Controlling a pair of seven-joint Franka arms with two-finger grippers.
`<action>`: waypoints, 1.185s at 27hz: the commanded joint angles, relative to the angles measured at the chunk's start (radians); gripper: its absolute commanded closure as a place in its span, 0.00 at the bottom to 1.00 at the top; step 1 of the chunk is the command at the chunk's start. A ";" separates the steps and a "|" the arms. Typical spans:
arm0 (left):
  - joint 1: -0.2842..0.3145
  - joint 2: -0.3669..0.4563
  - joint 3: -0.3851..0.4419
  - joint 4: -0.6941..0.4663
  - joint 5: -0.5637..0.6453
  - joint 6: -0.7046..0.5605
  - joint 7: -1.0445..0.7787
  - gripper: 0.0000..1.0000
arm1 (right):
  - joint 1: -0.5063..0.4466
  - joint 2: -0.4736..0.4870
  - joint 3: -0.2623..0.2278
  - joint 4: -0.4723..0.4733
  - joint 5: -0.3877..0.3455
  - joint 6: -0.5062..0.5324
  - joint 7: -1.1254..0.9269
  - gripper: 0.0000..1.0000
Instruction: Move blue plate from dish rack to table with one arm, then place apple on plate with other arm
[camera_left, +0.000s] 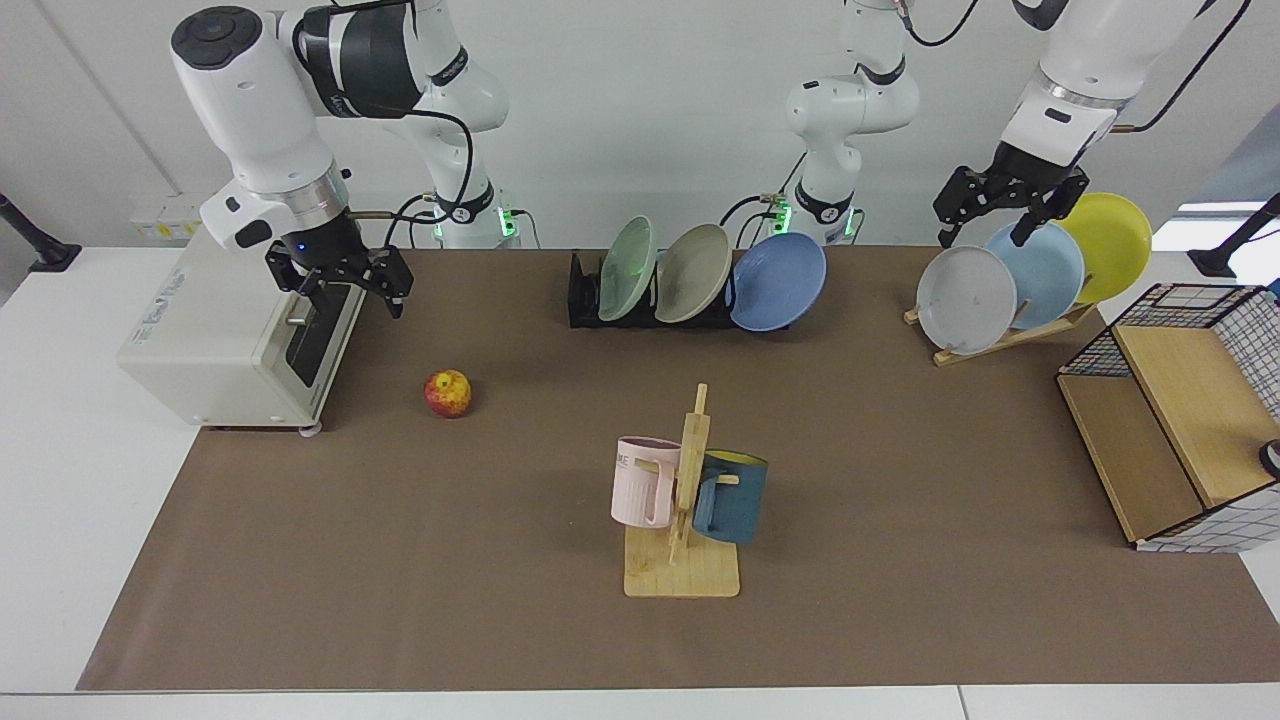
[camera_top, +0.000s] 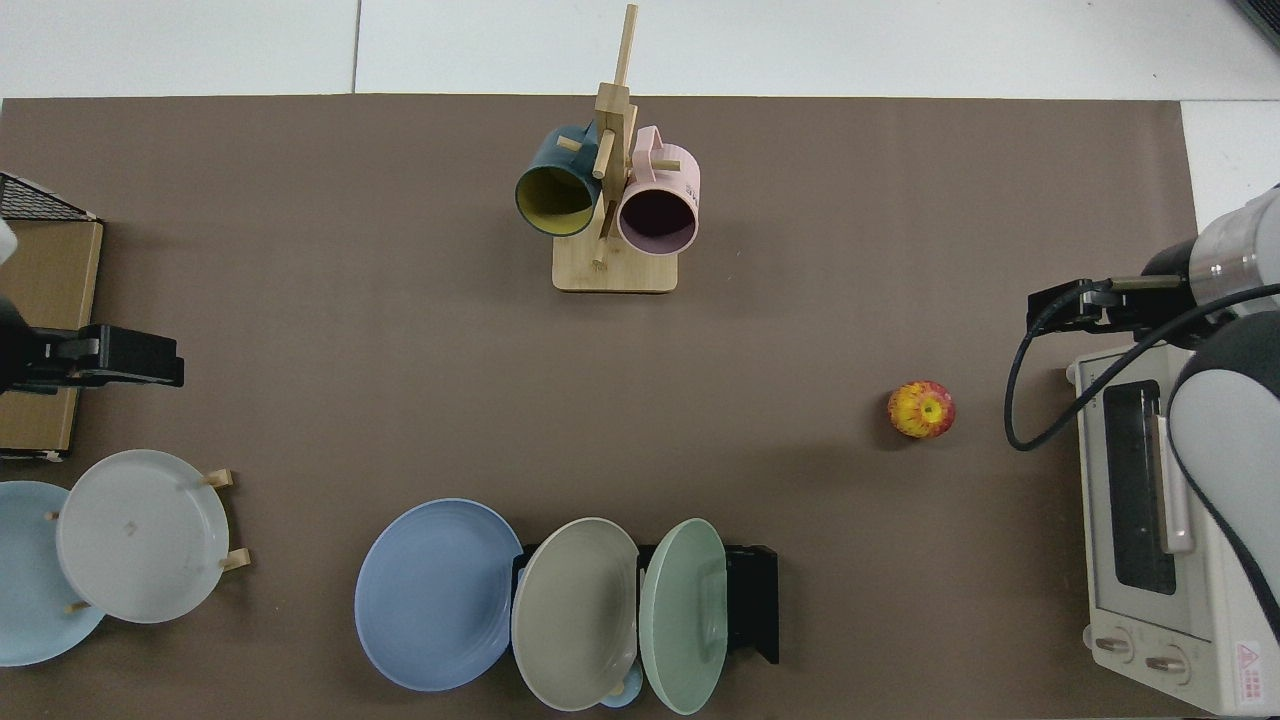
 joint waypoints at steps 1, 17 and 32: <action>-0.013 -0.028 0.015 -0.026 -0.003 -0.014 0.004 0.00 | -0.002 -0.022 0.001 -0.027 0.019 0.010 0.019 0.00; -0.012 -0.036 0.015 -0.040 -0.001 -0.005 -0.010 0.00 | -0.002 -0.022 0.001 -0.019 0.021 0.027 0.017 0.00; -0.013 -0.051 0.013 -0.070 -0.004 0.046 -0.034 0.00 | -0.004 -0.022 -0.001 -0.019 0.019 0.027 0.013 0.00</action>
